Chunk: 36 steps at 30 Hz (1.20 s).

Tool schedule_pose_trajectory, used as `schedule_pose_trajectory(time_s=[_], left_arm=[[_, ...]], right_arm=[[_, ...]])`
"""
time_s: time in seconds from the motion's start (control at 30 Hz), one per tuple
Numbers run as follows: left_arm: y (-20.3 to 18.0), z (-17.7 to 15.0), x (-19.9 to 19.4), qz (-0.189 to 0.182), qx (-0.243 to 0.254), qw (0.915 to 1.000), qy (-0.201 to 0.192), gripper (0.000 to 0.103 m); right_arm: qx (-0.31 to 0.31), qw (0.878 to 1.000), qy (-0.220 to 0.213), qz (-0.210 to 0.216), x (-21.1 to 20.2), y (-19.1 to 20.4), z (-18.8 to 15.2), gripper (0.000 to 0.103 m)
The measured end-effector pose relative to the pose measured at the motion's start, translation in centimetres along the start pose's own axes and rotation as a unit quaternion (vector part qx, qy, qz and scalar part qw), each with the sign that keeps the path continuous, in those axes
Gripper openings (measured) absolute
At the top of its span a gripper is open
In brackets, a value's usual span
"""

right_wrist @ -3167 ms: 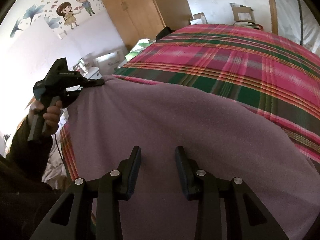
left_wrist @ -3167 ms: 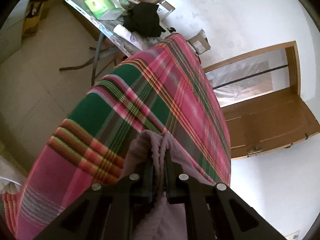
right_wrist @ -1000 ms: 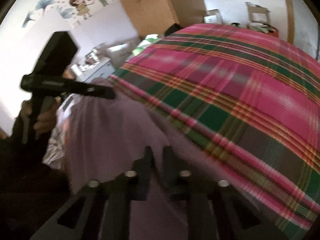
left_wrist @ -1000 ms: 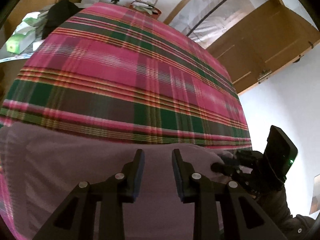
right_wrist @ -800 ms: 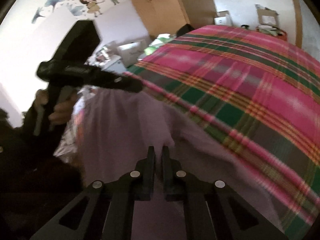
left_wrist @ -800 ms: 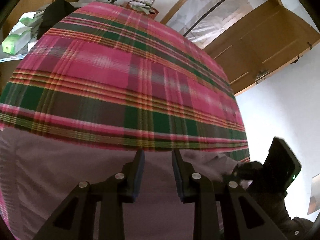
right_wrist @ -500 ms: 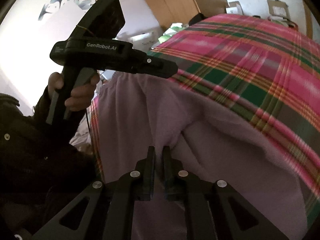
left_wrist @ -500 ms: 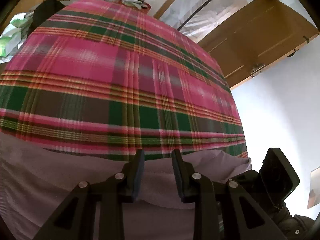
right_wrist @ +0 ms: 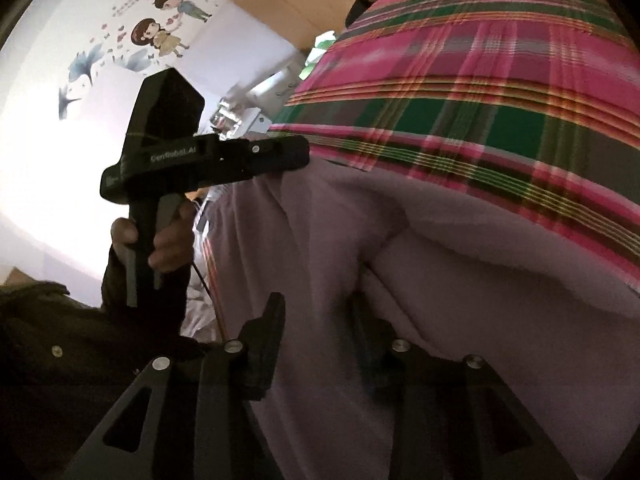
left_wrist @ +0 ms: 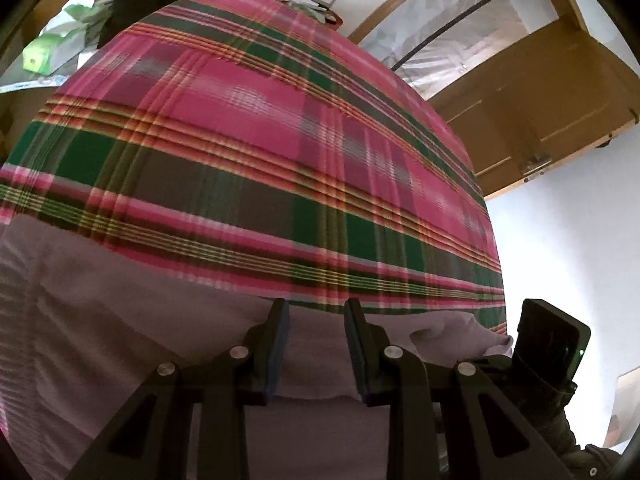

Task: Fold clothes
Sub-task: 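Grasp the sweater edge with the right gripper beside the left gripper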

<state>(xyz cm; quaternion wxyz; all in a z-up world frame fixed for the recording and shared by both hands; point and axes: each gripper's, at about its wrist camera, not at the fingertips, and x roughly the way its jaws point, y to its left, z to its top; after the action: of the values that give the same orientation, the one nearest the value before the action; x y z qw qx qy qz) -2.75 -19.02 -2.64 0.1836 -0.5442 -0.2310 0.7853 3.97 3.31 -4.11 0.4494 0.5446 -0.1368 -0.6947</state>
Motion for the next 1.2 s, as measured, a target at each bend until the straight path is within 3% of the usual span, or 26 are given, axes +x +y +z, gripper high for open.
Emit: schedule_pose_trajectory(time_s=[0.5,0.7,0.93,1.2], left_arm=[[2.1,0.9,-0.1,-0.013,-0.031,0.9994,-0.011,0.029],[2.7,1.0,-0.3,-0.017,-0.033,0.9992,-0.011,0.029],[3.2,1.2,-0.5,-0.023,-0.04,0.9987,-0.018,0.029],[3.6,1.6,-0.4,-0.024,-0.046,0.9984,-0.023,0.029]], right_arm=[[0.077,0.993,0.002,0.089,4.0,-1.4,4.3,0.036],[0.064,0.995,-0.044,0.065,2.6,-1.6,4.9,0.036],[-0.001,0.991,-0.135,0.0,0.3,-0.4,5.5,0.036],[-0.01,0.992,-0.128,-0.014,-0.6,-1.5,6.5,0.037]])
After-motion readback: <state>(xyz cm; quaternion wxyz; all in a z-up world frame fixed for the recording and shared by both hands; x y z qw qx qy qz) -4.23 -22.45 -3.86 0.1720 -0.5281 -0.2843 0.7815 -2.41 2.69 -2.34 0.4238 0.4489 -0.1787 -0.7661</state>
